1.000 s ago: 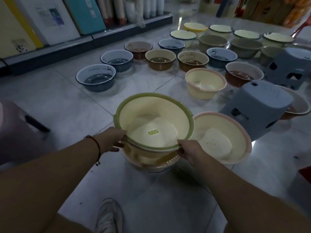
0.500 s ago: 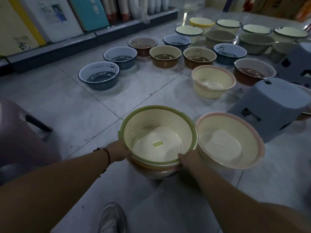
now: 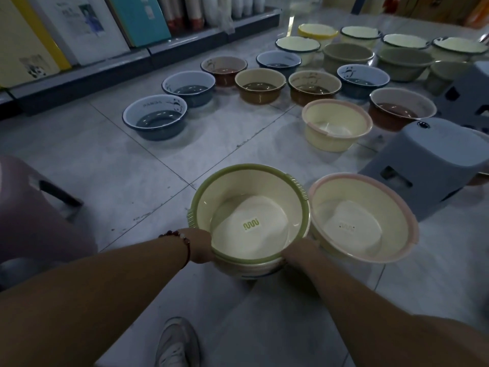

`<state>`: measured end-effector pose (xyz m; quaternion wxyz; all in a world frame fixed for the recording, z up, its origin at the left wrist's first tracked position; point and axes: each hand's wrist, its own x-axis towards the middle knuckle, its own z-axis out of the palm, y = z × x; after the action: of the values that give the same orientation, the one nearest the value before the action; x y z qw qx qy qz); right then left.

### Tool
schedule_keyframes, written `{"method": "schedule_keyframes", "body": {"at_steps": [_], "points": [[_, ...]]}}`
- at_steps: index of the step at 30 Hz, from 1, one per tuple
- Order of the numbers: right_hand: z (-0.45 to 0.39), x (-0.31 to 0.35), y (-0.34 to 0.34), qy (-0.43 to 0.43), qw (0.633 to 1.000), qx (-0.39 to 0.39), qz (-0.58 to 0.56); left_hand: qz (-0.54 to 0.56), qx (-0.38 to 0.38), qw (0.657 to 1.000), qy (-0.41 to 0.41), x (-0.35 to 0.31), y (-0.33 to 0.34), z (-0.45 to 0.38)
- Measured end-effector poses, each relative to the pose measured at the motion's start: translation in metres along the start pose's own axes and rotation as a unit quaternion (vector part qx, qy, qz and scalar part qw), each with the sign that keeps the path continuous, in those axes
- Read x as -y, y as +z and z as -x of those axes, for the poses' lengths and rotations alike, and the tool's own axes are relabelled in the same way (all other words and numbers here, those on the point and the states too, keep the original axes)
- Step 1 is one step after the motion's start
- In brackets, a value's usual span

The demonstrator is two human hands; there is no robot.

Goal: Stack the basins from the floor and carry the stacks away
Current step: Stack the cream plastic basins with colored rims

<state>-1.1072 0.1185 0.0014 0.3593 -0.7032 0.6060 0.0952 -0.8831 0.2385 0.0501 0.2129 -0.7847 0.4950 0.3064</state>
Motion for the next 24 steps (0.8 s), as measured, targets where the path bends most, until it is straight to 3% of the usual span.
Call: {"method": "schedule_keyframes", "body": {"at_steps": [3, 6, 12, 17, 24], "points": [[-0.013, -0.019, 0.001, -0.041, 0.998, 0.042, -0.004, -0.048, -0.040, 0.998, 0.027, -0.017, -0.009, 0.007], [0.022, -0.021, -0.033, -0.081, 0.997, 0.003, 0.008, -0.078, -0.108, 0.988, 0.083, -0.043, -0.019, 0.010], [0.036, -0.086, -0.089, -0.017, 0.990, -0.041, 0.131, -0.122, -0.217, 0.956, 0.153, -0.113, -0.040, 0.011], [0.026, -0.131, -0.104, -0.017, 0.978, -0.067, 0.198, -0.115, -0.238, 0.943, 0.202, -0.174, -0.052, 0.005], [-0.013, -0.178, -0.077, 0.023, 0.986, -0.039, 0.162, -0.141, -0.228, 0.930, 0.252, -0.225, -0.036, -0.012]]}}
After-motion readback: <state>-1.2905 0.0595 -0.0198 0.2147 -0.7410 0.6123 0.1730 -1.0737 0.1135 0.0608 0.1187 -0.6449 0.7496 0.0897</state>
